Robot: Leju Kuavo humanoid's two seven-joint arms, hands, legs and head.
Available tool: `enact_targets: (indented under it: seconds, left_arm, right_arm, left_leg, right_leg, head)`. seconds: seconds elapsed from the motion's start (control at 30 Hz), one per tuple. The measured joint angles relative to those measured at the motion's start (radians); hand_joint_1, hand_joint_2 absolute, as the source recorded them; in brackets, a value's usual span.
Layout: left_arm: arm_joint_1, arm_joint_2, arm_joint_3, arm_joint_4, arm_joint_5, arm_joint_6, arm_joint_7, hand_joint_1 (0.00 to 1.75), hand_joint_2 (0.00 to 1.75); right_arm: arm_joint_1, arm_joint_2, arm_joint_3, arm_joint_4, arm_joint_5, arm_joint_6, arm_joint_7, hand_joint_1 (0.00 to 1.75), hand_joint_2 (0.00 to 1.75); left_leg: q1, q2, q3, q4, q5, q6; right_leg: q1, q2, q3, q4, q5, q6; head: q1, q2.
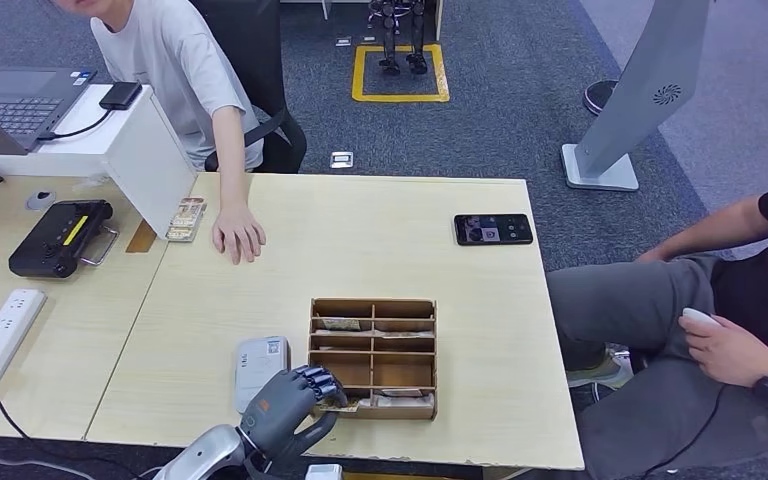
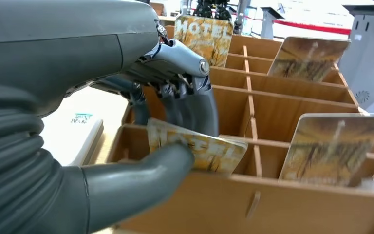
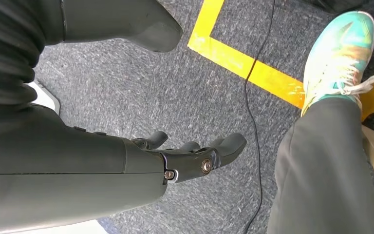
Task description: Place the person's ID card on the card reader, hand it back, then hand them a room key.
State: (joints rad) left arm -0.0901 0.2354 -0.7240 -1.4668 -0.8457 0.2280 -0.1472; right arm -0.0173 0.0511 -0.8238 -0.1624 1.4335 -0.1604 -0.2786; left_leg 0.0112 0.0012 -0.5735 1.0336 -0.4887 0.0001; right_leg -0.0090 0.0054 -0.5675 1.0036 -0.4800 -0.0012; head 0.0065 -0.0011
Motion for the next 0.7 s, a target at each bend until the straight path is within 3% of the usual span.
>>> enact_targets:
  seconds: [0.7]
  left_arm:
    - [-0.001,-0.001,0.0,0.0,0.0,0.001,0.0,1.75,1.75]
  right_arm:
    - [0.002,0.0,-0.005,-0.012,-0.001,0.0,-0.001,0.0,1.75]
  left_leg:
    - [0.0,0.0,0.0,0.0,0.0,0.0]
  right_leg:
    - [0.0,0.0,0.0,0.0,0.0,0.0]
  head:
    - [0.0,0.0]
